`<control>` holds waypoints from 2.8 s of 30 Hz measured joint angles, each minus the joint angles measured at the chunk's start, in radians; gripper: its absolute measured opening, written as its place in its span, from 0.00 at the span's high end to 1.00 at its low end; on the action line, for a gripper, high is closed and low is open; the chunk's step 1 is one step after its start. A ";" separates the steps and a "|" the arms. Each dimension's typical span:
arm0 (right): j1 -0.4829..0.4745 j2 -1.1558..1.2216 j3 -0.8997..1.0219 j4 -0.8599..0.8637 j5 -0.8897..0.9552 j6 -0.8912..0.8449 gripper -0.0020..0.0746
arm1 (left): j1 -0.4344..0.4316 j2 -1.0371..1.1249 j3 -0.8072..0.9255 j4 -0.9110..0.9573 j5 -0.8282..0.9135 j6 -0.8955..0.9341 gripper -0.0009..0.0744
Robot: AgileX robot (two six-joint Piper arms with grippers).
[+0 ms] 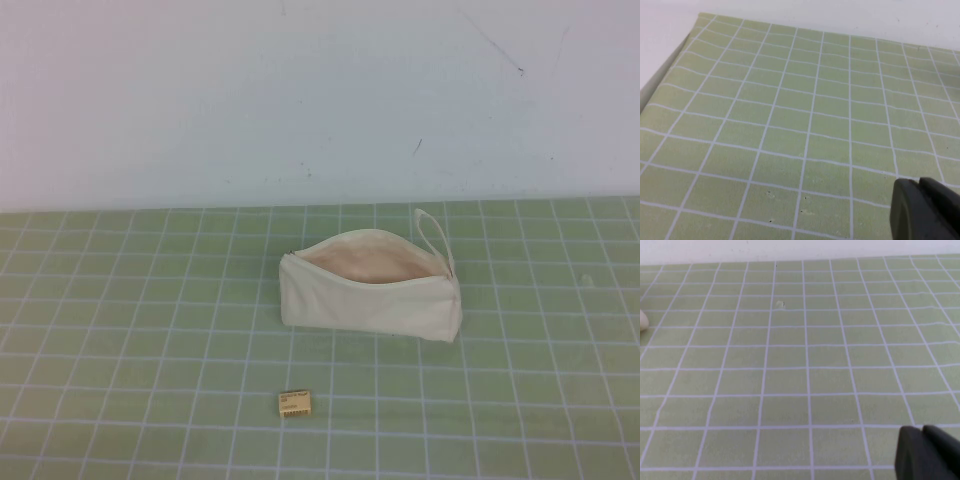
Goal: Put eraser into pencil case
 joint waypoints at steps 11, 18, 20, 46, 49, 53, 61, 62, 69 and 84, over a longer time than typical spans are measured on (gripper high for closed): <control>0.000 0.000 0.000 0.000 0.000 0.000 0.98 | 0.000 0.000 0.000 0.000 0.000 0.000 0.99; 0.000 0.000 0.000 0.000 0.000 0.000 0.98 | 0.000 0.000 0.000 0.000 0.000 0.000 0.99; 0.000 0.000 0.000 0.000 0.000 0.000 0.98 | 0.000 0.000 0.000 0.000 0.000 0.000 0.99; 0.000 0.000 0.000 0.000 0.000 0.000 0.98 | 0.000 0.003 -0.058 -0.765 -0.084 0.048 0.99; 0.000 0.000 0.000 0.000 0.000 0.000 0.98 | 0.000 0.092 -0.179 -0.715 0.015 0.172 0.99; 0.000 0.000 0.000 0.000 0.000 0.000 0.98 | 0.000 0.319 -0.380 -0.568 0.240 0.269 0.99; 0.000 0.000 0.000 0.000 0.000 0.000 0.98 | -0.026 0.801 -0.768 -0.419 0.552 0.481 0.99; 0.000 0.000 0.000 0.000 0.000 0.000 0.98 | -0.039 0.856 -0.807 -0.391 0.569 0.484 0.99; 0.000 0.000 0.000 0.000 0.000 0.000 0.98 | -0.286 1.188 -1.016 -0.083 0.632 0.322 0.99; 0.000 0.000 0.000 0.000 0.000 0.000 0.98 | -0.731 1.717 -1.268 0.181 0.614 -0.133 0.99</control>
